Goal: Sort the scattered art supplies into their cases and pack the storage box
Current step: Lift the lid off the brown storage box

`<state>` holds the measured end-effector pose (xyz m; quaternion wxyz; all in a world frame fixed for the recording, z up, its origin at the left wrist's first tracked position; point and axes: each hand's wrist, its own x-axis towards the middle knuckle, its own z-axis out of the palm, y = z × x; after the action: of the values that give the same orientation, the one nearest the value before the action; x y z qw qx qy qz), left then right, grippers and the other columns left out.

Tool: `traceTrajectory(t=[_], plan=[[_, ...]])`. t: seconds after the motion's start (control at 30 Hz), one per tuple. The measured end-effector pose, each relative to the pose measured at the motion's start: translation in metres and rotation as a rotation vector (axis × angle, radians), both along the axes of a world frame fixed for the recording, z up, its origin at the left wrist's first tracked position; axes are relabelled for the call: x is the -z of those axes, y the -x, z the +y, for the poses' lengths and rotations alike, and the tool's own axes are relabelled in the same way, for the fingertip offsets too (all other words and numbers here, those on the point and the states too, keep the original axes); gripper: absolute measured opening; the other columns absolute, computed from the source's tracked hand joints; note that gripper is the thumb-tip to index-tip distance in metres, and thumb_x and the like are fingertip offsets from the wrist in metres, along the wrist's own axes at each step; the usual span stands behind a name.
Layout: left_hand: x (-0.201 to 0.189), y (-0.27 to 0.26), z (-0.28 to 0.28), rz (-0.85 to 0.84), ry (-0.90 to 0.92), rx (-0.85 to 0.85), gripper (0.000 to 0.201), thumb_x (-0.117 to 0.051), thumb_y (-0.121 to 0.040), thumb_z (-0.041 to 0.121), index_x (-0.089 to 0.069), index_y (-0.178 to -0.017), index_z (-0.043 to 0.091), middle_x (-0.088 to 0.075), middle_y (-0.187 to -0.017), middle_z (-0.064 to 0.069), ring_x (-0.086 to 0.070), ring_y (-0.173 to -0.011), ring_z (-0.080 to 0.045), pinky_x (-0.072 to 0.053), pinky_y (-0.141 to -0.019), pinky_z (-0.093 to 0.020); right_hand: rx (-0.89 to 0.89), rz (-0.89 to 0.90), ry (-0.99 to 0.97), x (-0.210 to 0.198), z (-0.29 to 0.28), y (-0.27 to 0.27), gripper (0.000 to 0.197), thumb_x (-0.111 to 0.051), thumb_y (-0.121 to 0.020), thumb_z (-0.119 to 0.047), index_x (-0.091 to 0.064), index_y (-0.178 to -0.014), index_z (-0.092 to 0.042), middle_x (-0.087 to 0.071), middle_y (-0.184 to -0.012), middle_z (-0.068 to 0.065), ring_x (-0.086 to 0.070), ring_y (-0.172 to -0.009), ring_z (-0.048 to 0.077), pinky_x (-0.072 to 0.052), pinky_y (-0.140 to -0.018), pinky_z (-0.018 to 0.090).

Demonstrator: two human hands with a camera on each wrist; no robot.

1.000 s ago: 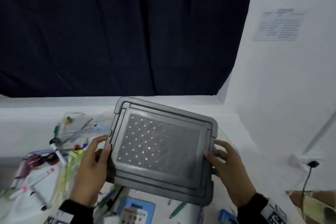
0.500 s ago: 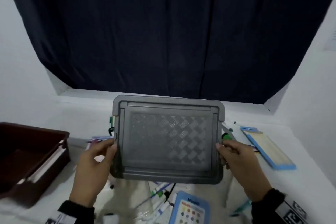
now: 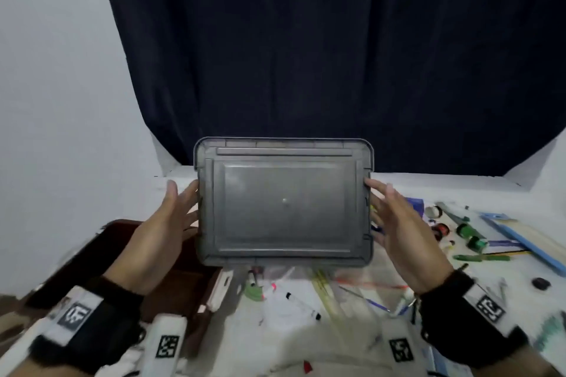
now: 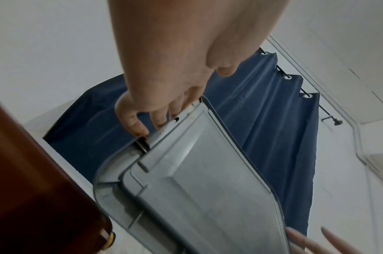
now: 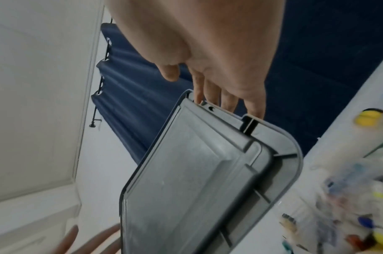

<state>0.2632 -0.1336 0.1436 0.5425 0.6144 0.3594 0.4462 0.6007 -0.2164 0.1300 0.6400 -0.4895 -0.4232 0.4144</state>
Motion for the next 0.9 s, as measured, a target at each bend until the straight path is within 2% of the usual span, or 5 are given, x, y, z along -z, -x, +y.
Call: traceTrajectory(t=[0.13, 0.33, 0.67, 0.73, 0.9], plan=[[-0.013, 0.025, 0.021, -0.074, -0.087, -0.106, 0.045, -0.027, -0.096, 0.065, -0.038, -0.139, 0.059, -0.054, -0.14, 0.027, -0.053, -0.13, -0.005, -0.036, -0.113, -0.041, 0.115, -0.081, -0.072, -0.007, 0.026, 0.052, 0.024, -0.045, -0.1, -0.049, -0.051, -0.121, -0.04, -0.068, -0.123, -0.008, -0.061, -0.119, 0.015, -0.042, -0.108, 0.049], [-0.028, 0.057, 0.056, -0.051, -0.134, -0.153, 0.041, -0.03, -0.097, 0.066, -0.032, -0.138, 0.067, -0.047, -0.149, 0.018, -0.049, -0.135, -0.023, -0.035, -0.114, -0.051, 0.101, -0.115, -0.102, -0.03, 0.07, 0.104, 0.043, -0.05, -0.101, -0.036, -0.042, -0.143, -0.035, -0.065, -0.126, -0.009, -0.059, -0.119, 0.005, -0.044, -0.107, 0.036], [-0.017, 0.113, 0.122, 0.013, 0.002, -0.264, 0.05, -0.042, -0.086, 0.079, -0.033, -0.133, 0.062, -0.054, -0.133, 0.028, -0.05, -0.132, -0.013, -0.03, -0.118, -0.047, 0.025, -0.336, -0.003, -0.014, 0.137, 0.146, 0.025, -0.043, -0.103, -0.037, -0.051, -0.125, -0.029, -0.07, -0.091, -0.027, -0.062, -0.087, -0.015, -0.046, -0.073, 0.012], [-0.016, 0.124, 0.134, 0.052, 0.02, -0.246, 0.061, -0.046, -0.076, 0.086, -0.031, -0.13, 0.063, -0.05, -0.138, 0.025, -0.048, -0.134, -0.015, -0.028, -0.118, -0.05, 0.05, -0.4, 0.026, -0.009, 0.148, 0.153, 0.025, -0.044, -0.101, -0.043, -0.052, -0.123, -0.032, -0.069, -0.09, -0.027, -0.061, -0.085, -0.014, -0.049, -0.081, 0.024], [-0.015, 0.155, 0.159, 0.186, 0.08, -0.205, 0.061, -0.048, -0.077, 0.085, -0.037, -0.13, 0.057, -0.053, -0.143, 0.012, -0.054, -0.128, -0.019, -0.034, -0.116, -0.049, 0.029, -0.401, 0.101, 0.002, 0.167, 0.162, 0.017, -0.052, -0.1, -0.033, -0.062, -0.107, -0.021, -0.074, -0.089, -0.004, -0.067, -0.09, 0.023, -0.052, -0.091, 0.053]])
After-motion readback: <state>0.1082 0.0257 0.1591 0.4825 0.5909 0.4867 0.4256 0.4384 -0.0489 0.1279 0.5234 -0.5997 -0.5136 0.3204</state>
